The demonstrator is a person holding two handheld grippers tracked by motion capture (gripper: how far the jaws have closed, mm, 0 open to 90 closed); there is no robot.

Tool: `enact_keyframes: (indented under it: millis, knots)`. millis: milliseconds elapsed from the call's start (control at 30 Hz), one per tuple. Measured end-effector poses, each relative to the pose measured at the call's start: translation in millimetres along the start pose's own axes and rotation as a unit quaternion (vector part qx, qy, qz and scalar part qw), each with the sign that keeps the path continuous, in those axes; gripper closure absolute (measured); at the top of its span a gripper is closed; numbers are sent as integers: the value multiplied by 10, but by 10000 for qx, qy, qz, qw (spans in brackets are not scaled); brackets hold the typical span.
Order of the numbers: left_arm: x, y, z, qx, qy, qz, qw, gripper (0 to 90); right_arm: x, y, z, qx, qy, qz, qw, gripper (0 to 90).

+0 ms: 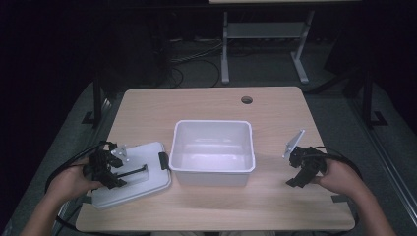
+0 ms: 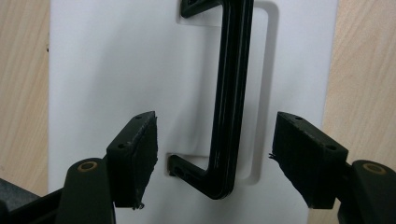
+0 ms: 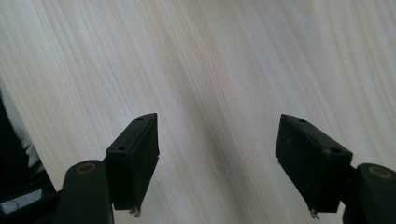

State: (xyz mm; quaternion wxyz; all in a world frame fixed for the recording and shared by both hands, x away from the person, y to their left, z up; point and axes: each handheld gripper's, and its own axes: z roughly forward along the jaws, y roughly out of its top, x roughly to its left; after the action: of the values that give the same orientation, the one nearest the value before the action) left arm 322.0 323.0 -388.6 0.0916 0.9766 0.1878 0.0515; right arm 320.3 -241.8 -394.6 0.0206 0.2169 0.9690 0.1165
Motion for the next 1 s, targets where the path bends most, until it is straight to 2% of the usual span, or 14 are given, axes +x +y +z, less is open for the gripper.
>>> enact_keyframes:
  millis: [400,567,767,1000]
  knots:
    - [-1,-18,6,0,-2,-16,10000,307,-4,-113,102,-39,28,64,10000,288]
    - [4,-23,5,-2,13,-19,10000,307,6,-172,148,-85,35,180,9998,277]
    - [1,-12,17,1,11,-6,10000,306,26,-230,181,-185,-80,201,9996,267]
    - [0,0,18,-21,9,-4,10000,307,52,-315,201,-424,-252,394,9980,250]
